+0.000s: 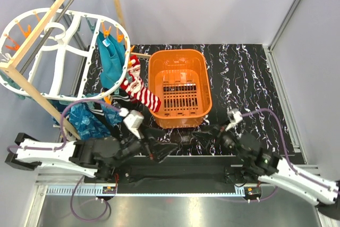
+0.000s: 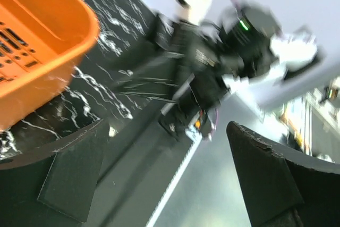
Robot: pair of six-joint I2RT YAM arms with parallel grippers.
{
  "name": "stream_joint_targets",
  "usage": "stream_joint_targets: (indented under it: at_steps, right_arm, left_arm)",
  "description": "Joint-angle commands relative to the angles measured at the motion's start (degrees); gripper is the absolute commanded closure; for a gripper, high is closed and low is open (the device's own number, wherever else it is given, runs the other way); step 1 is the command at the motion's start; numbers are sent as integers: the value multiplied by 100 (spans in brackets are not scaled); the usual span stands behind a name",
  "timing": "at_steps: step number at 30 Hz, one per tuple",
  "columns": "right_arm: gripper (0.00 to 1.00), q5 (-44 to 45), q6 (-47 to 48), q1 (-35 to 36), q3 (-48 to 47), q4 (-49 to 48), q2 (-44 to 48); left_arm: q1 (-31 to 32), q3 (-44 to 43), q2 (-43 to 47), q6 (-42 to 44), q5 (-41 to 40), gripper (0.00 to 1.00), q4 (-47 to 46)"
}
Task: Clip the socks to the hanger
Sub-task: Reset both arms
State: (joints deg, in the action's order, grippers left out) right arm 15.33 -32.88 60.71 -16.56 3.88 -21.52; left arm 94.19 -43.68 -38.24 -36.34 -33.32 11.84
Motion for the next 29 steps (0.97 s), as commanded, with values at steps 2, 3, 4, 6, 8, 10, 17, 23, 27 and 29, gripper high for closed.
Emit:
stream_joint_targets:
  at_steps: [2,3,4,6,8,10,17,23,27,29]
  right_arm:
    - [0,40,-613,11,776,-164,2033]
    - [0,-4,-718,-6,777,-90,1768]
    - [0,31,-850,11,733,-28,1469]
    - [0,-74,-1017,11,785,-176,933]
    - [0,-83,-1308,11,995,-579,851]
    - [0,-101,-1465,11,1452,-904,1078]
    - [0,427,-1940,20,1647,96,1828]
    - [0,576,-2152,11,1638,508,1405]
    - [0,646,-2327,11,1638,1035,1833]
    - [0,664,-2328,11,1638,1334,2098]
  left_arm:
    - [29,965,1299,-223,-983,1,-1289]
    - [29,1428,1519,-477,-1009,1,-1289]
    - [38,1650,1739,-575,-1053,1,-1272]
    - [38,2281,2442,-1099,-1123,1,-1071]
    - [47,2670,3134,-1305,-1116,1,-893]
    - [47,3084,3576,-1630,-1132,1,-562]
    - [38,3761,4537,-2316,-1045,1,-155]
    - [38,4972,4651,-2887,-949,1,-927]
    - [47,5212,4615,-3030,-834,1,-1385]
    - [47,5221,4720,-2941,-851,1,-1368]
